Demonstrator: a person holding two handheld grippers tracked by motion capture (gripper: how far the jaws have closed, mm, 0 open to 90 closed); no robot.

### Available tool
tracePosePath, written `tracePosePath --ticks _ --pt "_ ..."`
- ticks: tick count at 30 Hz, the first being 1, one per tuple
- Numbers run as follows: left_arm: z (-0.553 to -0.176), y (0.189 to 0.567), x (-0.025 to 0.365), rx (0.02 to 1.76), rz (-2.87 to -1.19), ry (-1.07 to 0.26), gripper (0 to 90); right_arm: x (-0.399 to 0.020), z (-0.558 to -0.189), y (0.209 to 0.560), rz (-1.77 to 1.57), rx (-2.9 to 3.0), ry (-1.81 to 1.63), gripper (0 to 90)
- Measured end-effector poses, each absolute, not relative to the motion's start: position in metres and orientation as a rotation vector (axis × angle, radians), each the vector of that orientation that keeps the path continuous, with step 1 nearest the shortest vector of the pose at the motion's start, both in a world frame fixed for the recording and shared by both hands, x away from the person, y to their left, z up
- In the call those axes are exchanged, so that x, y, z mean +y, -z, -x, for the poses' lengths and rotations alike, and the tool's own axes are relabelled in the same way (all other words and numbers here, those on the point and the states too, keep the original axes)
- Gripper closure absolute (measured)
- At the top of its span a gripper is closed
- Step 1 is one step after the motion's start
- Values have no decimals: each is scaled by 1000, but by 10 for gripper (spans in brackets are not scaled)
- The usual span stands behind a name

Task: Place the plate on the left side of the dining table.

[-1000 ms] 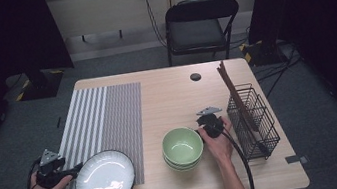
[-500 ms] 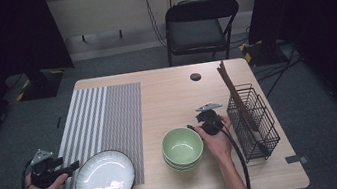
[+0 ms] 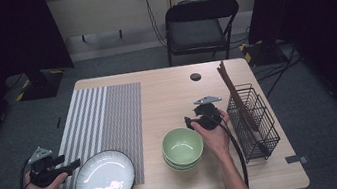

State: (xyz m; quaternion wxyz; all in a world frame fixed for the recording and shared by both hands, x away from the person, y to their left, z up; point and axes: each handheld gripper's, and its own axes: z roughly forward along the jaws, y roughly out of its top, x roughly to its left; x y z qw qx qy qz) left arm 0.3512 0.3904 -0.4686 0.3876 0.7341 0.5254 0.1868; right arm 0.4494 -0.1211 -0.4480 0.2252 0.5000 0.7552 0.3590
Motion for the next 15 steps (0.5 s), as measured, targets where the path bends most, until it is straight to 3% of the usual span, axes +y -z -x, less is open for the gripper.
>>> tracePosePath --ticks 15 --pt "-359 445 371 1271 -1889 -427 288 -106 -445 423 -1314 2085 -1063 341"
